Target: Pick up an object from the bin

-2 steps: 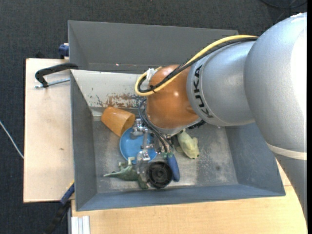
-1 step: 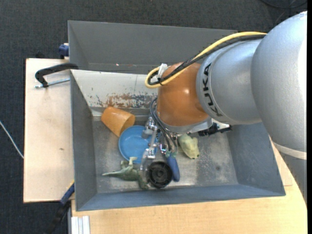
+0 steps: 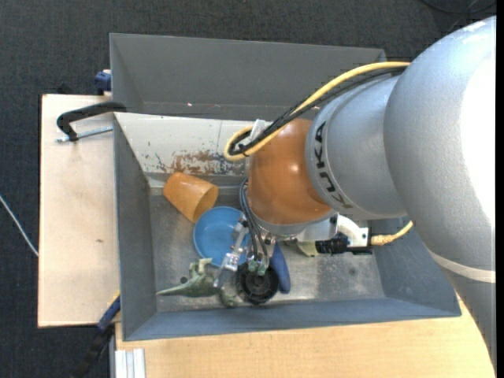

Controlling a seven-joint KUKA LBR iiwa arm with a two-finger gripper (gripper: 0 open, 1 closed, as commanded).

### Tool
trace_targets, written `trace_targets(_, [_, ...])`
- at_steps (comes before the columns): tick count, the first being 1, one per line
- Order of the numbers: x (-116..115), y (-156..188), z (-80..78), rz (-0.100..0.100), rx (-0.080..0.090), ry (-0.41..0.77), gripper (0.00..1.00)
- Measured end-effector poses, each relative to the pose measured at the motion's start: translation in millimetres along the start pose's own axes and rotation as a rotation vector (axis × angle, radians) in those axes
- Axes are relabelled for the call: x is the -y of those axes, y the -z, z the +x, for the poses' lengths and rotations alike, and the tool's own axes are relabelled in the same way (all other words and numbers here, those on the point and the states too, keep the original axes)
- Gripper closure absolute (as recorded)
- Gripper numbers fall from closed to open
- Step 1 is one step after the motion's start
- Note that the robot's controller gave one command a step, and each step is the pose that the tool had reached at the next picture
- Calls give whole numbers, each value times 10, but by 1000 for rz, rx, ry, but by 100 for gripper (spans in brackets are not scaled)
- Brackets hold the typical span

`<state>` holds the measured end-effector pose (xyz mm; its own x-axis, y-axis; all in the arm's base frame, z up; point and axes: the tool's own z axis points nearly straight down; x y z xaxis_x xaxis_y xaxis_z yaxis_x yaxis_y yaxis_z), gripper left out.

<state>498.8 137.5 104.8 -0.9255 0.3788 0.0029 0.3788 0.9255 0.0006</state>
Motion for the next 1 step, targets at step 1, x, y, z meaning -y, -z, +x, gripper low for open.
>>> trace_targets(1, [-94, -280, -801, -2, -7, 106, 0])
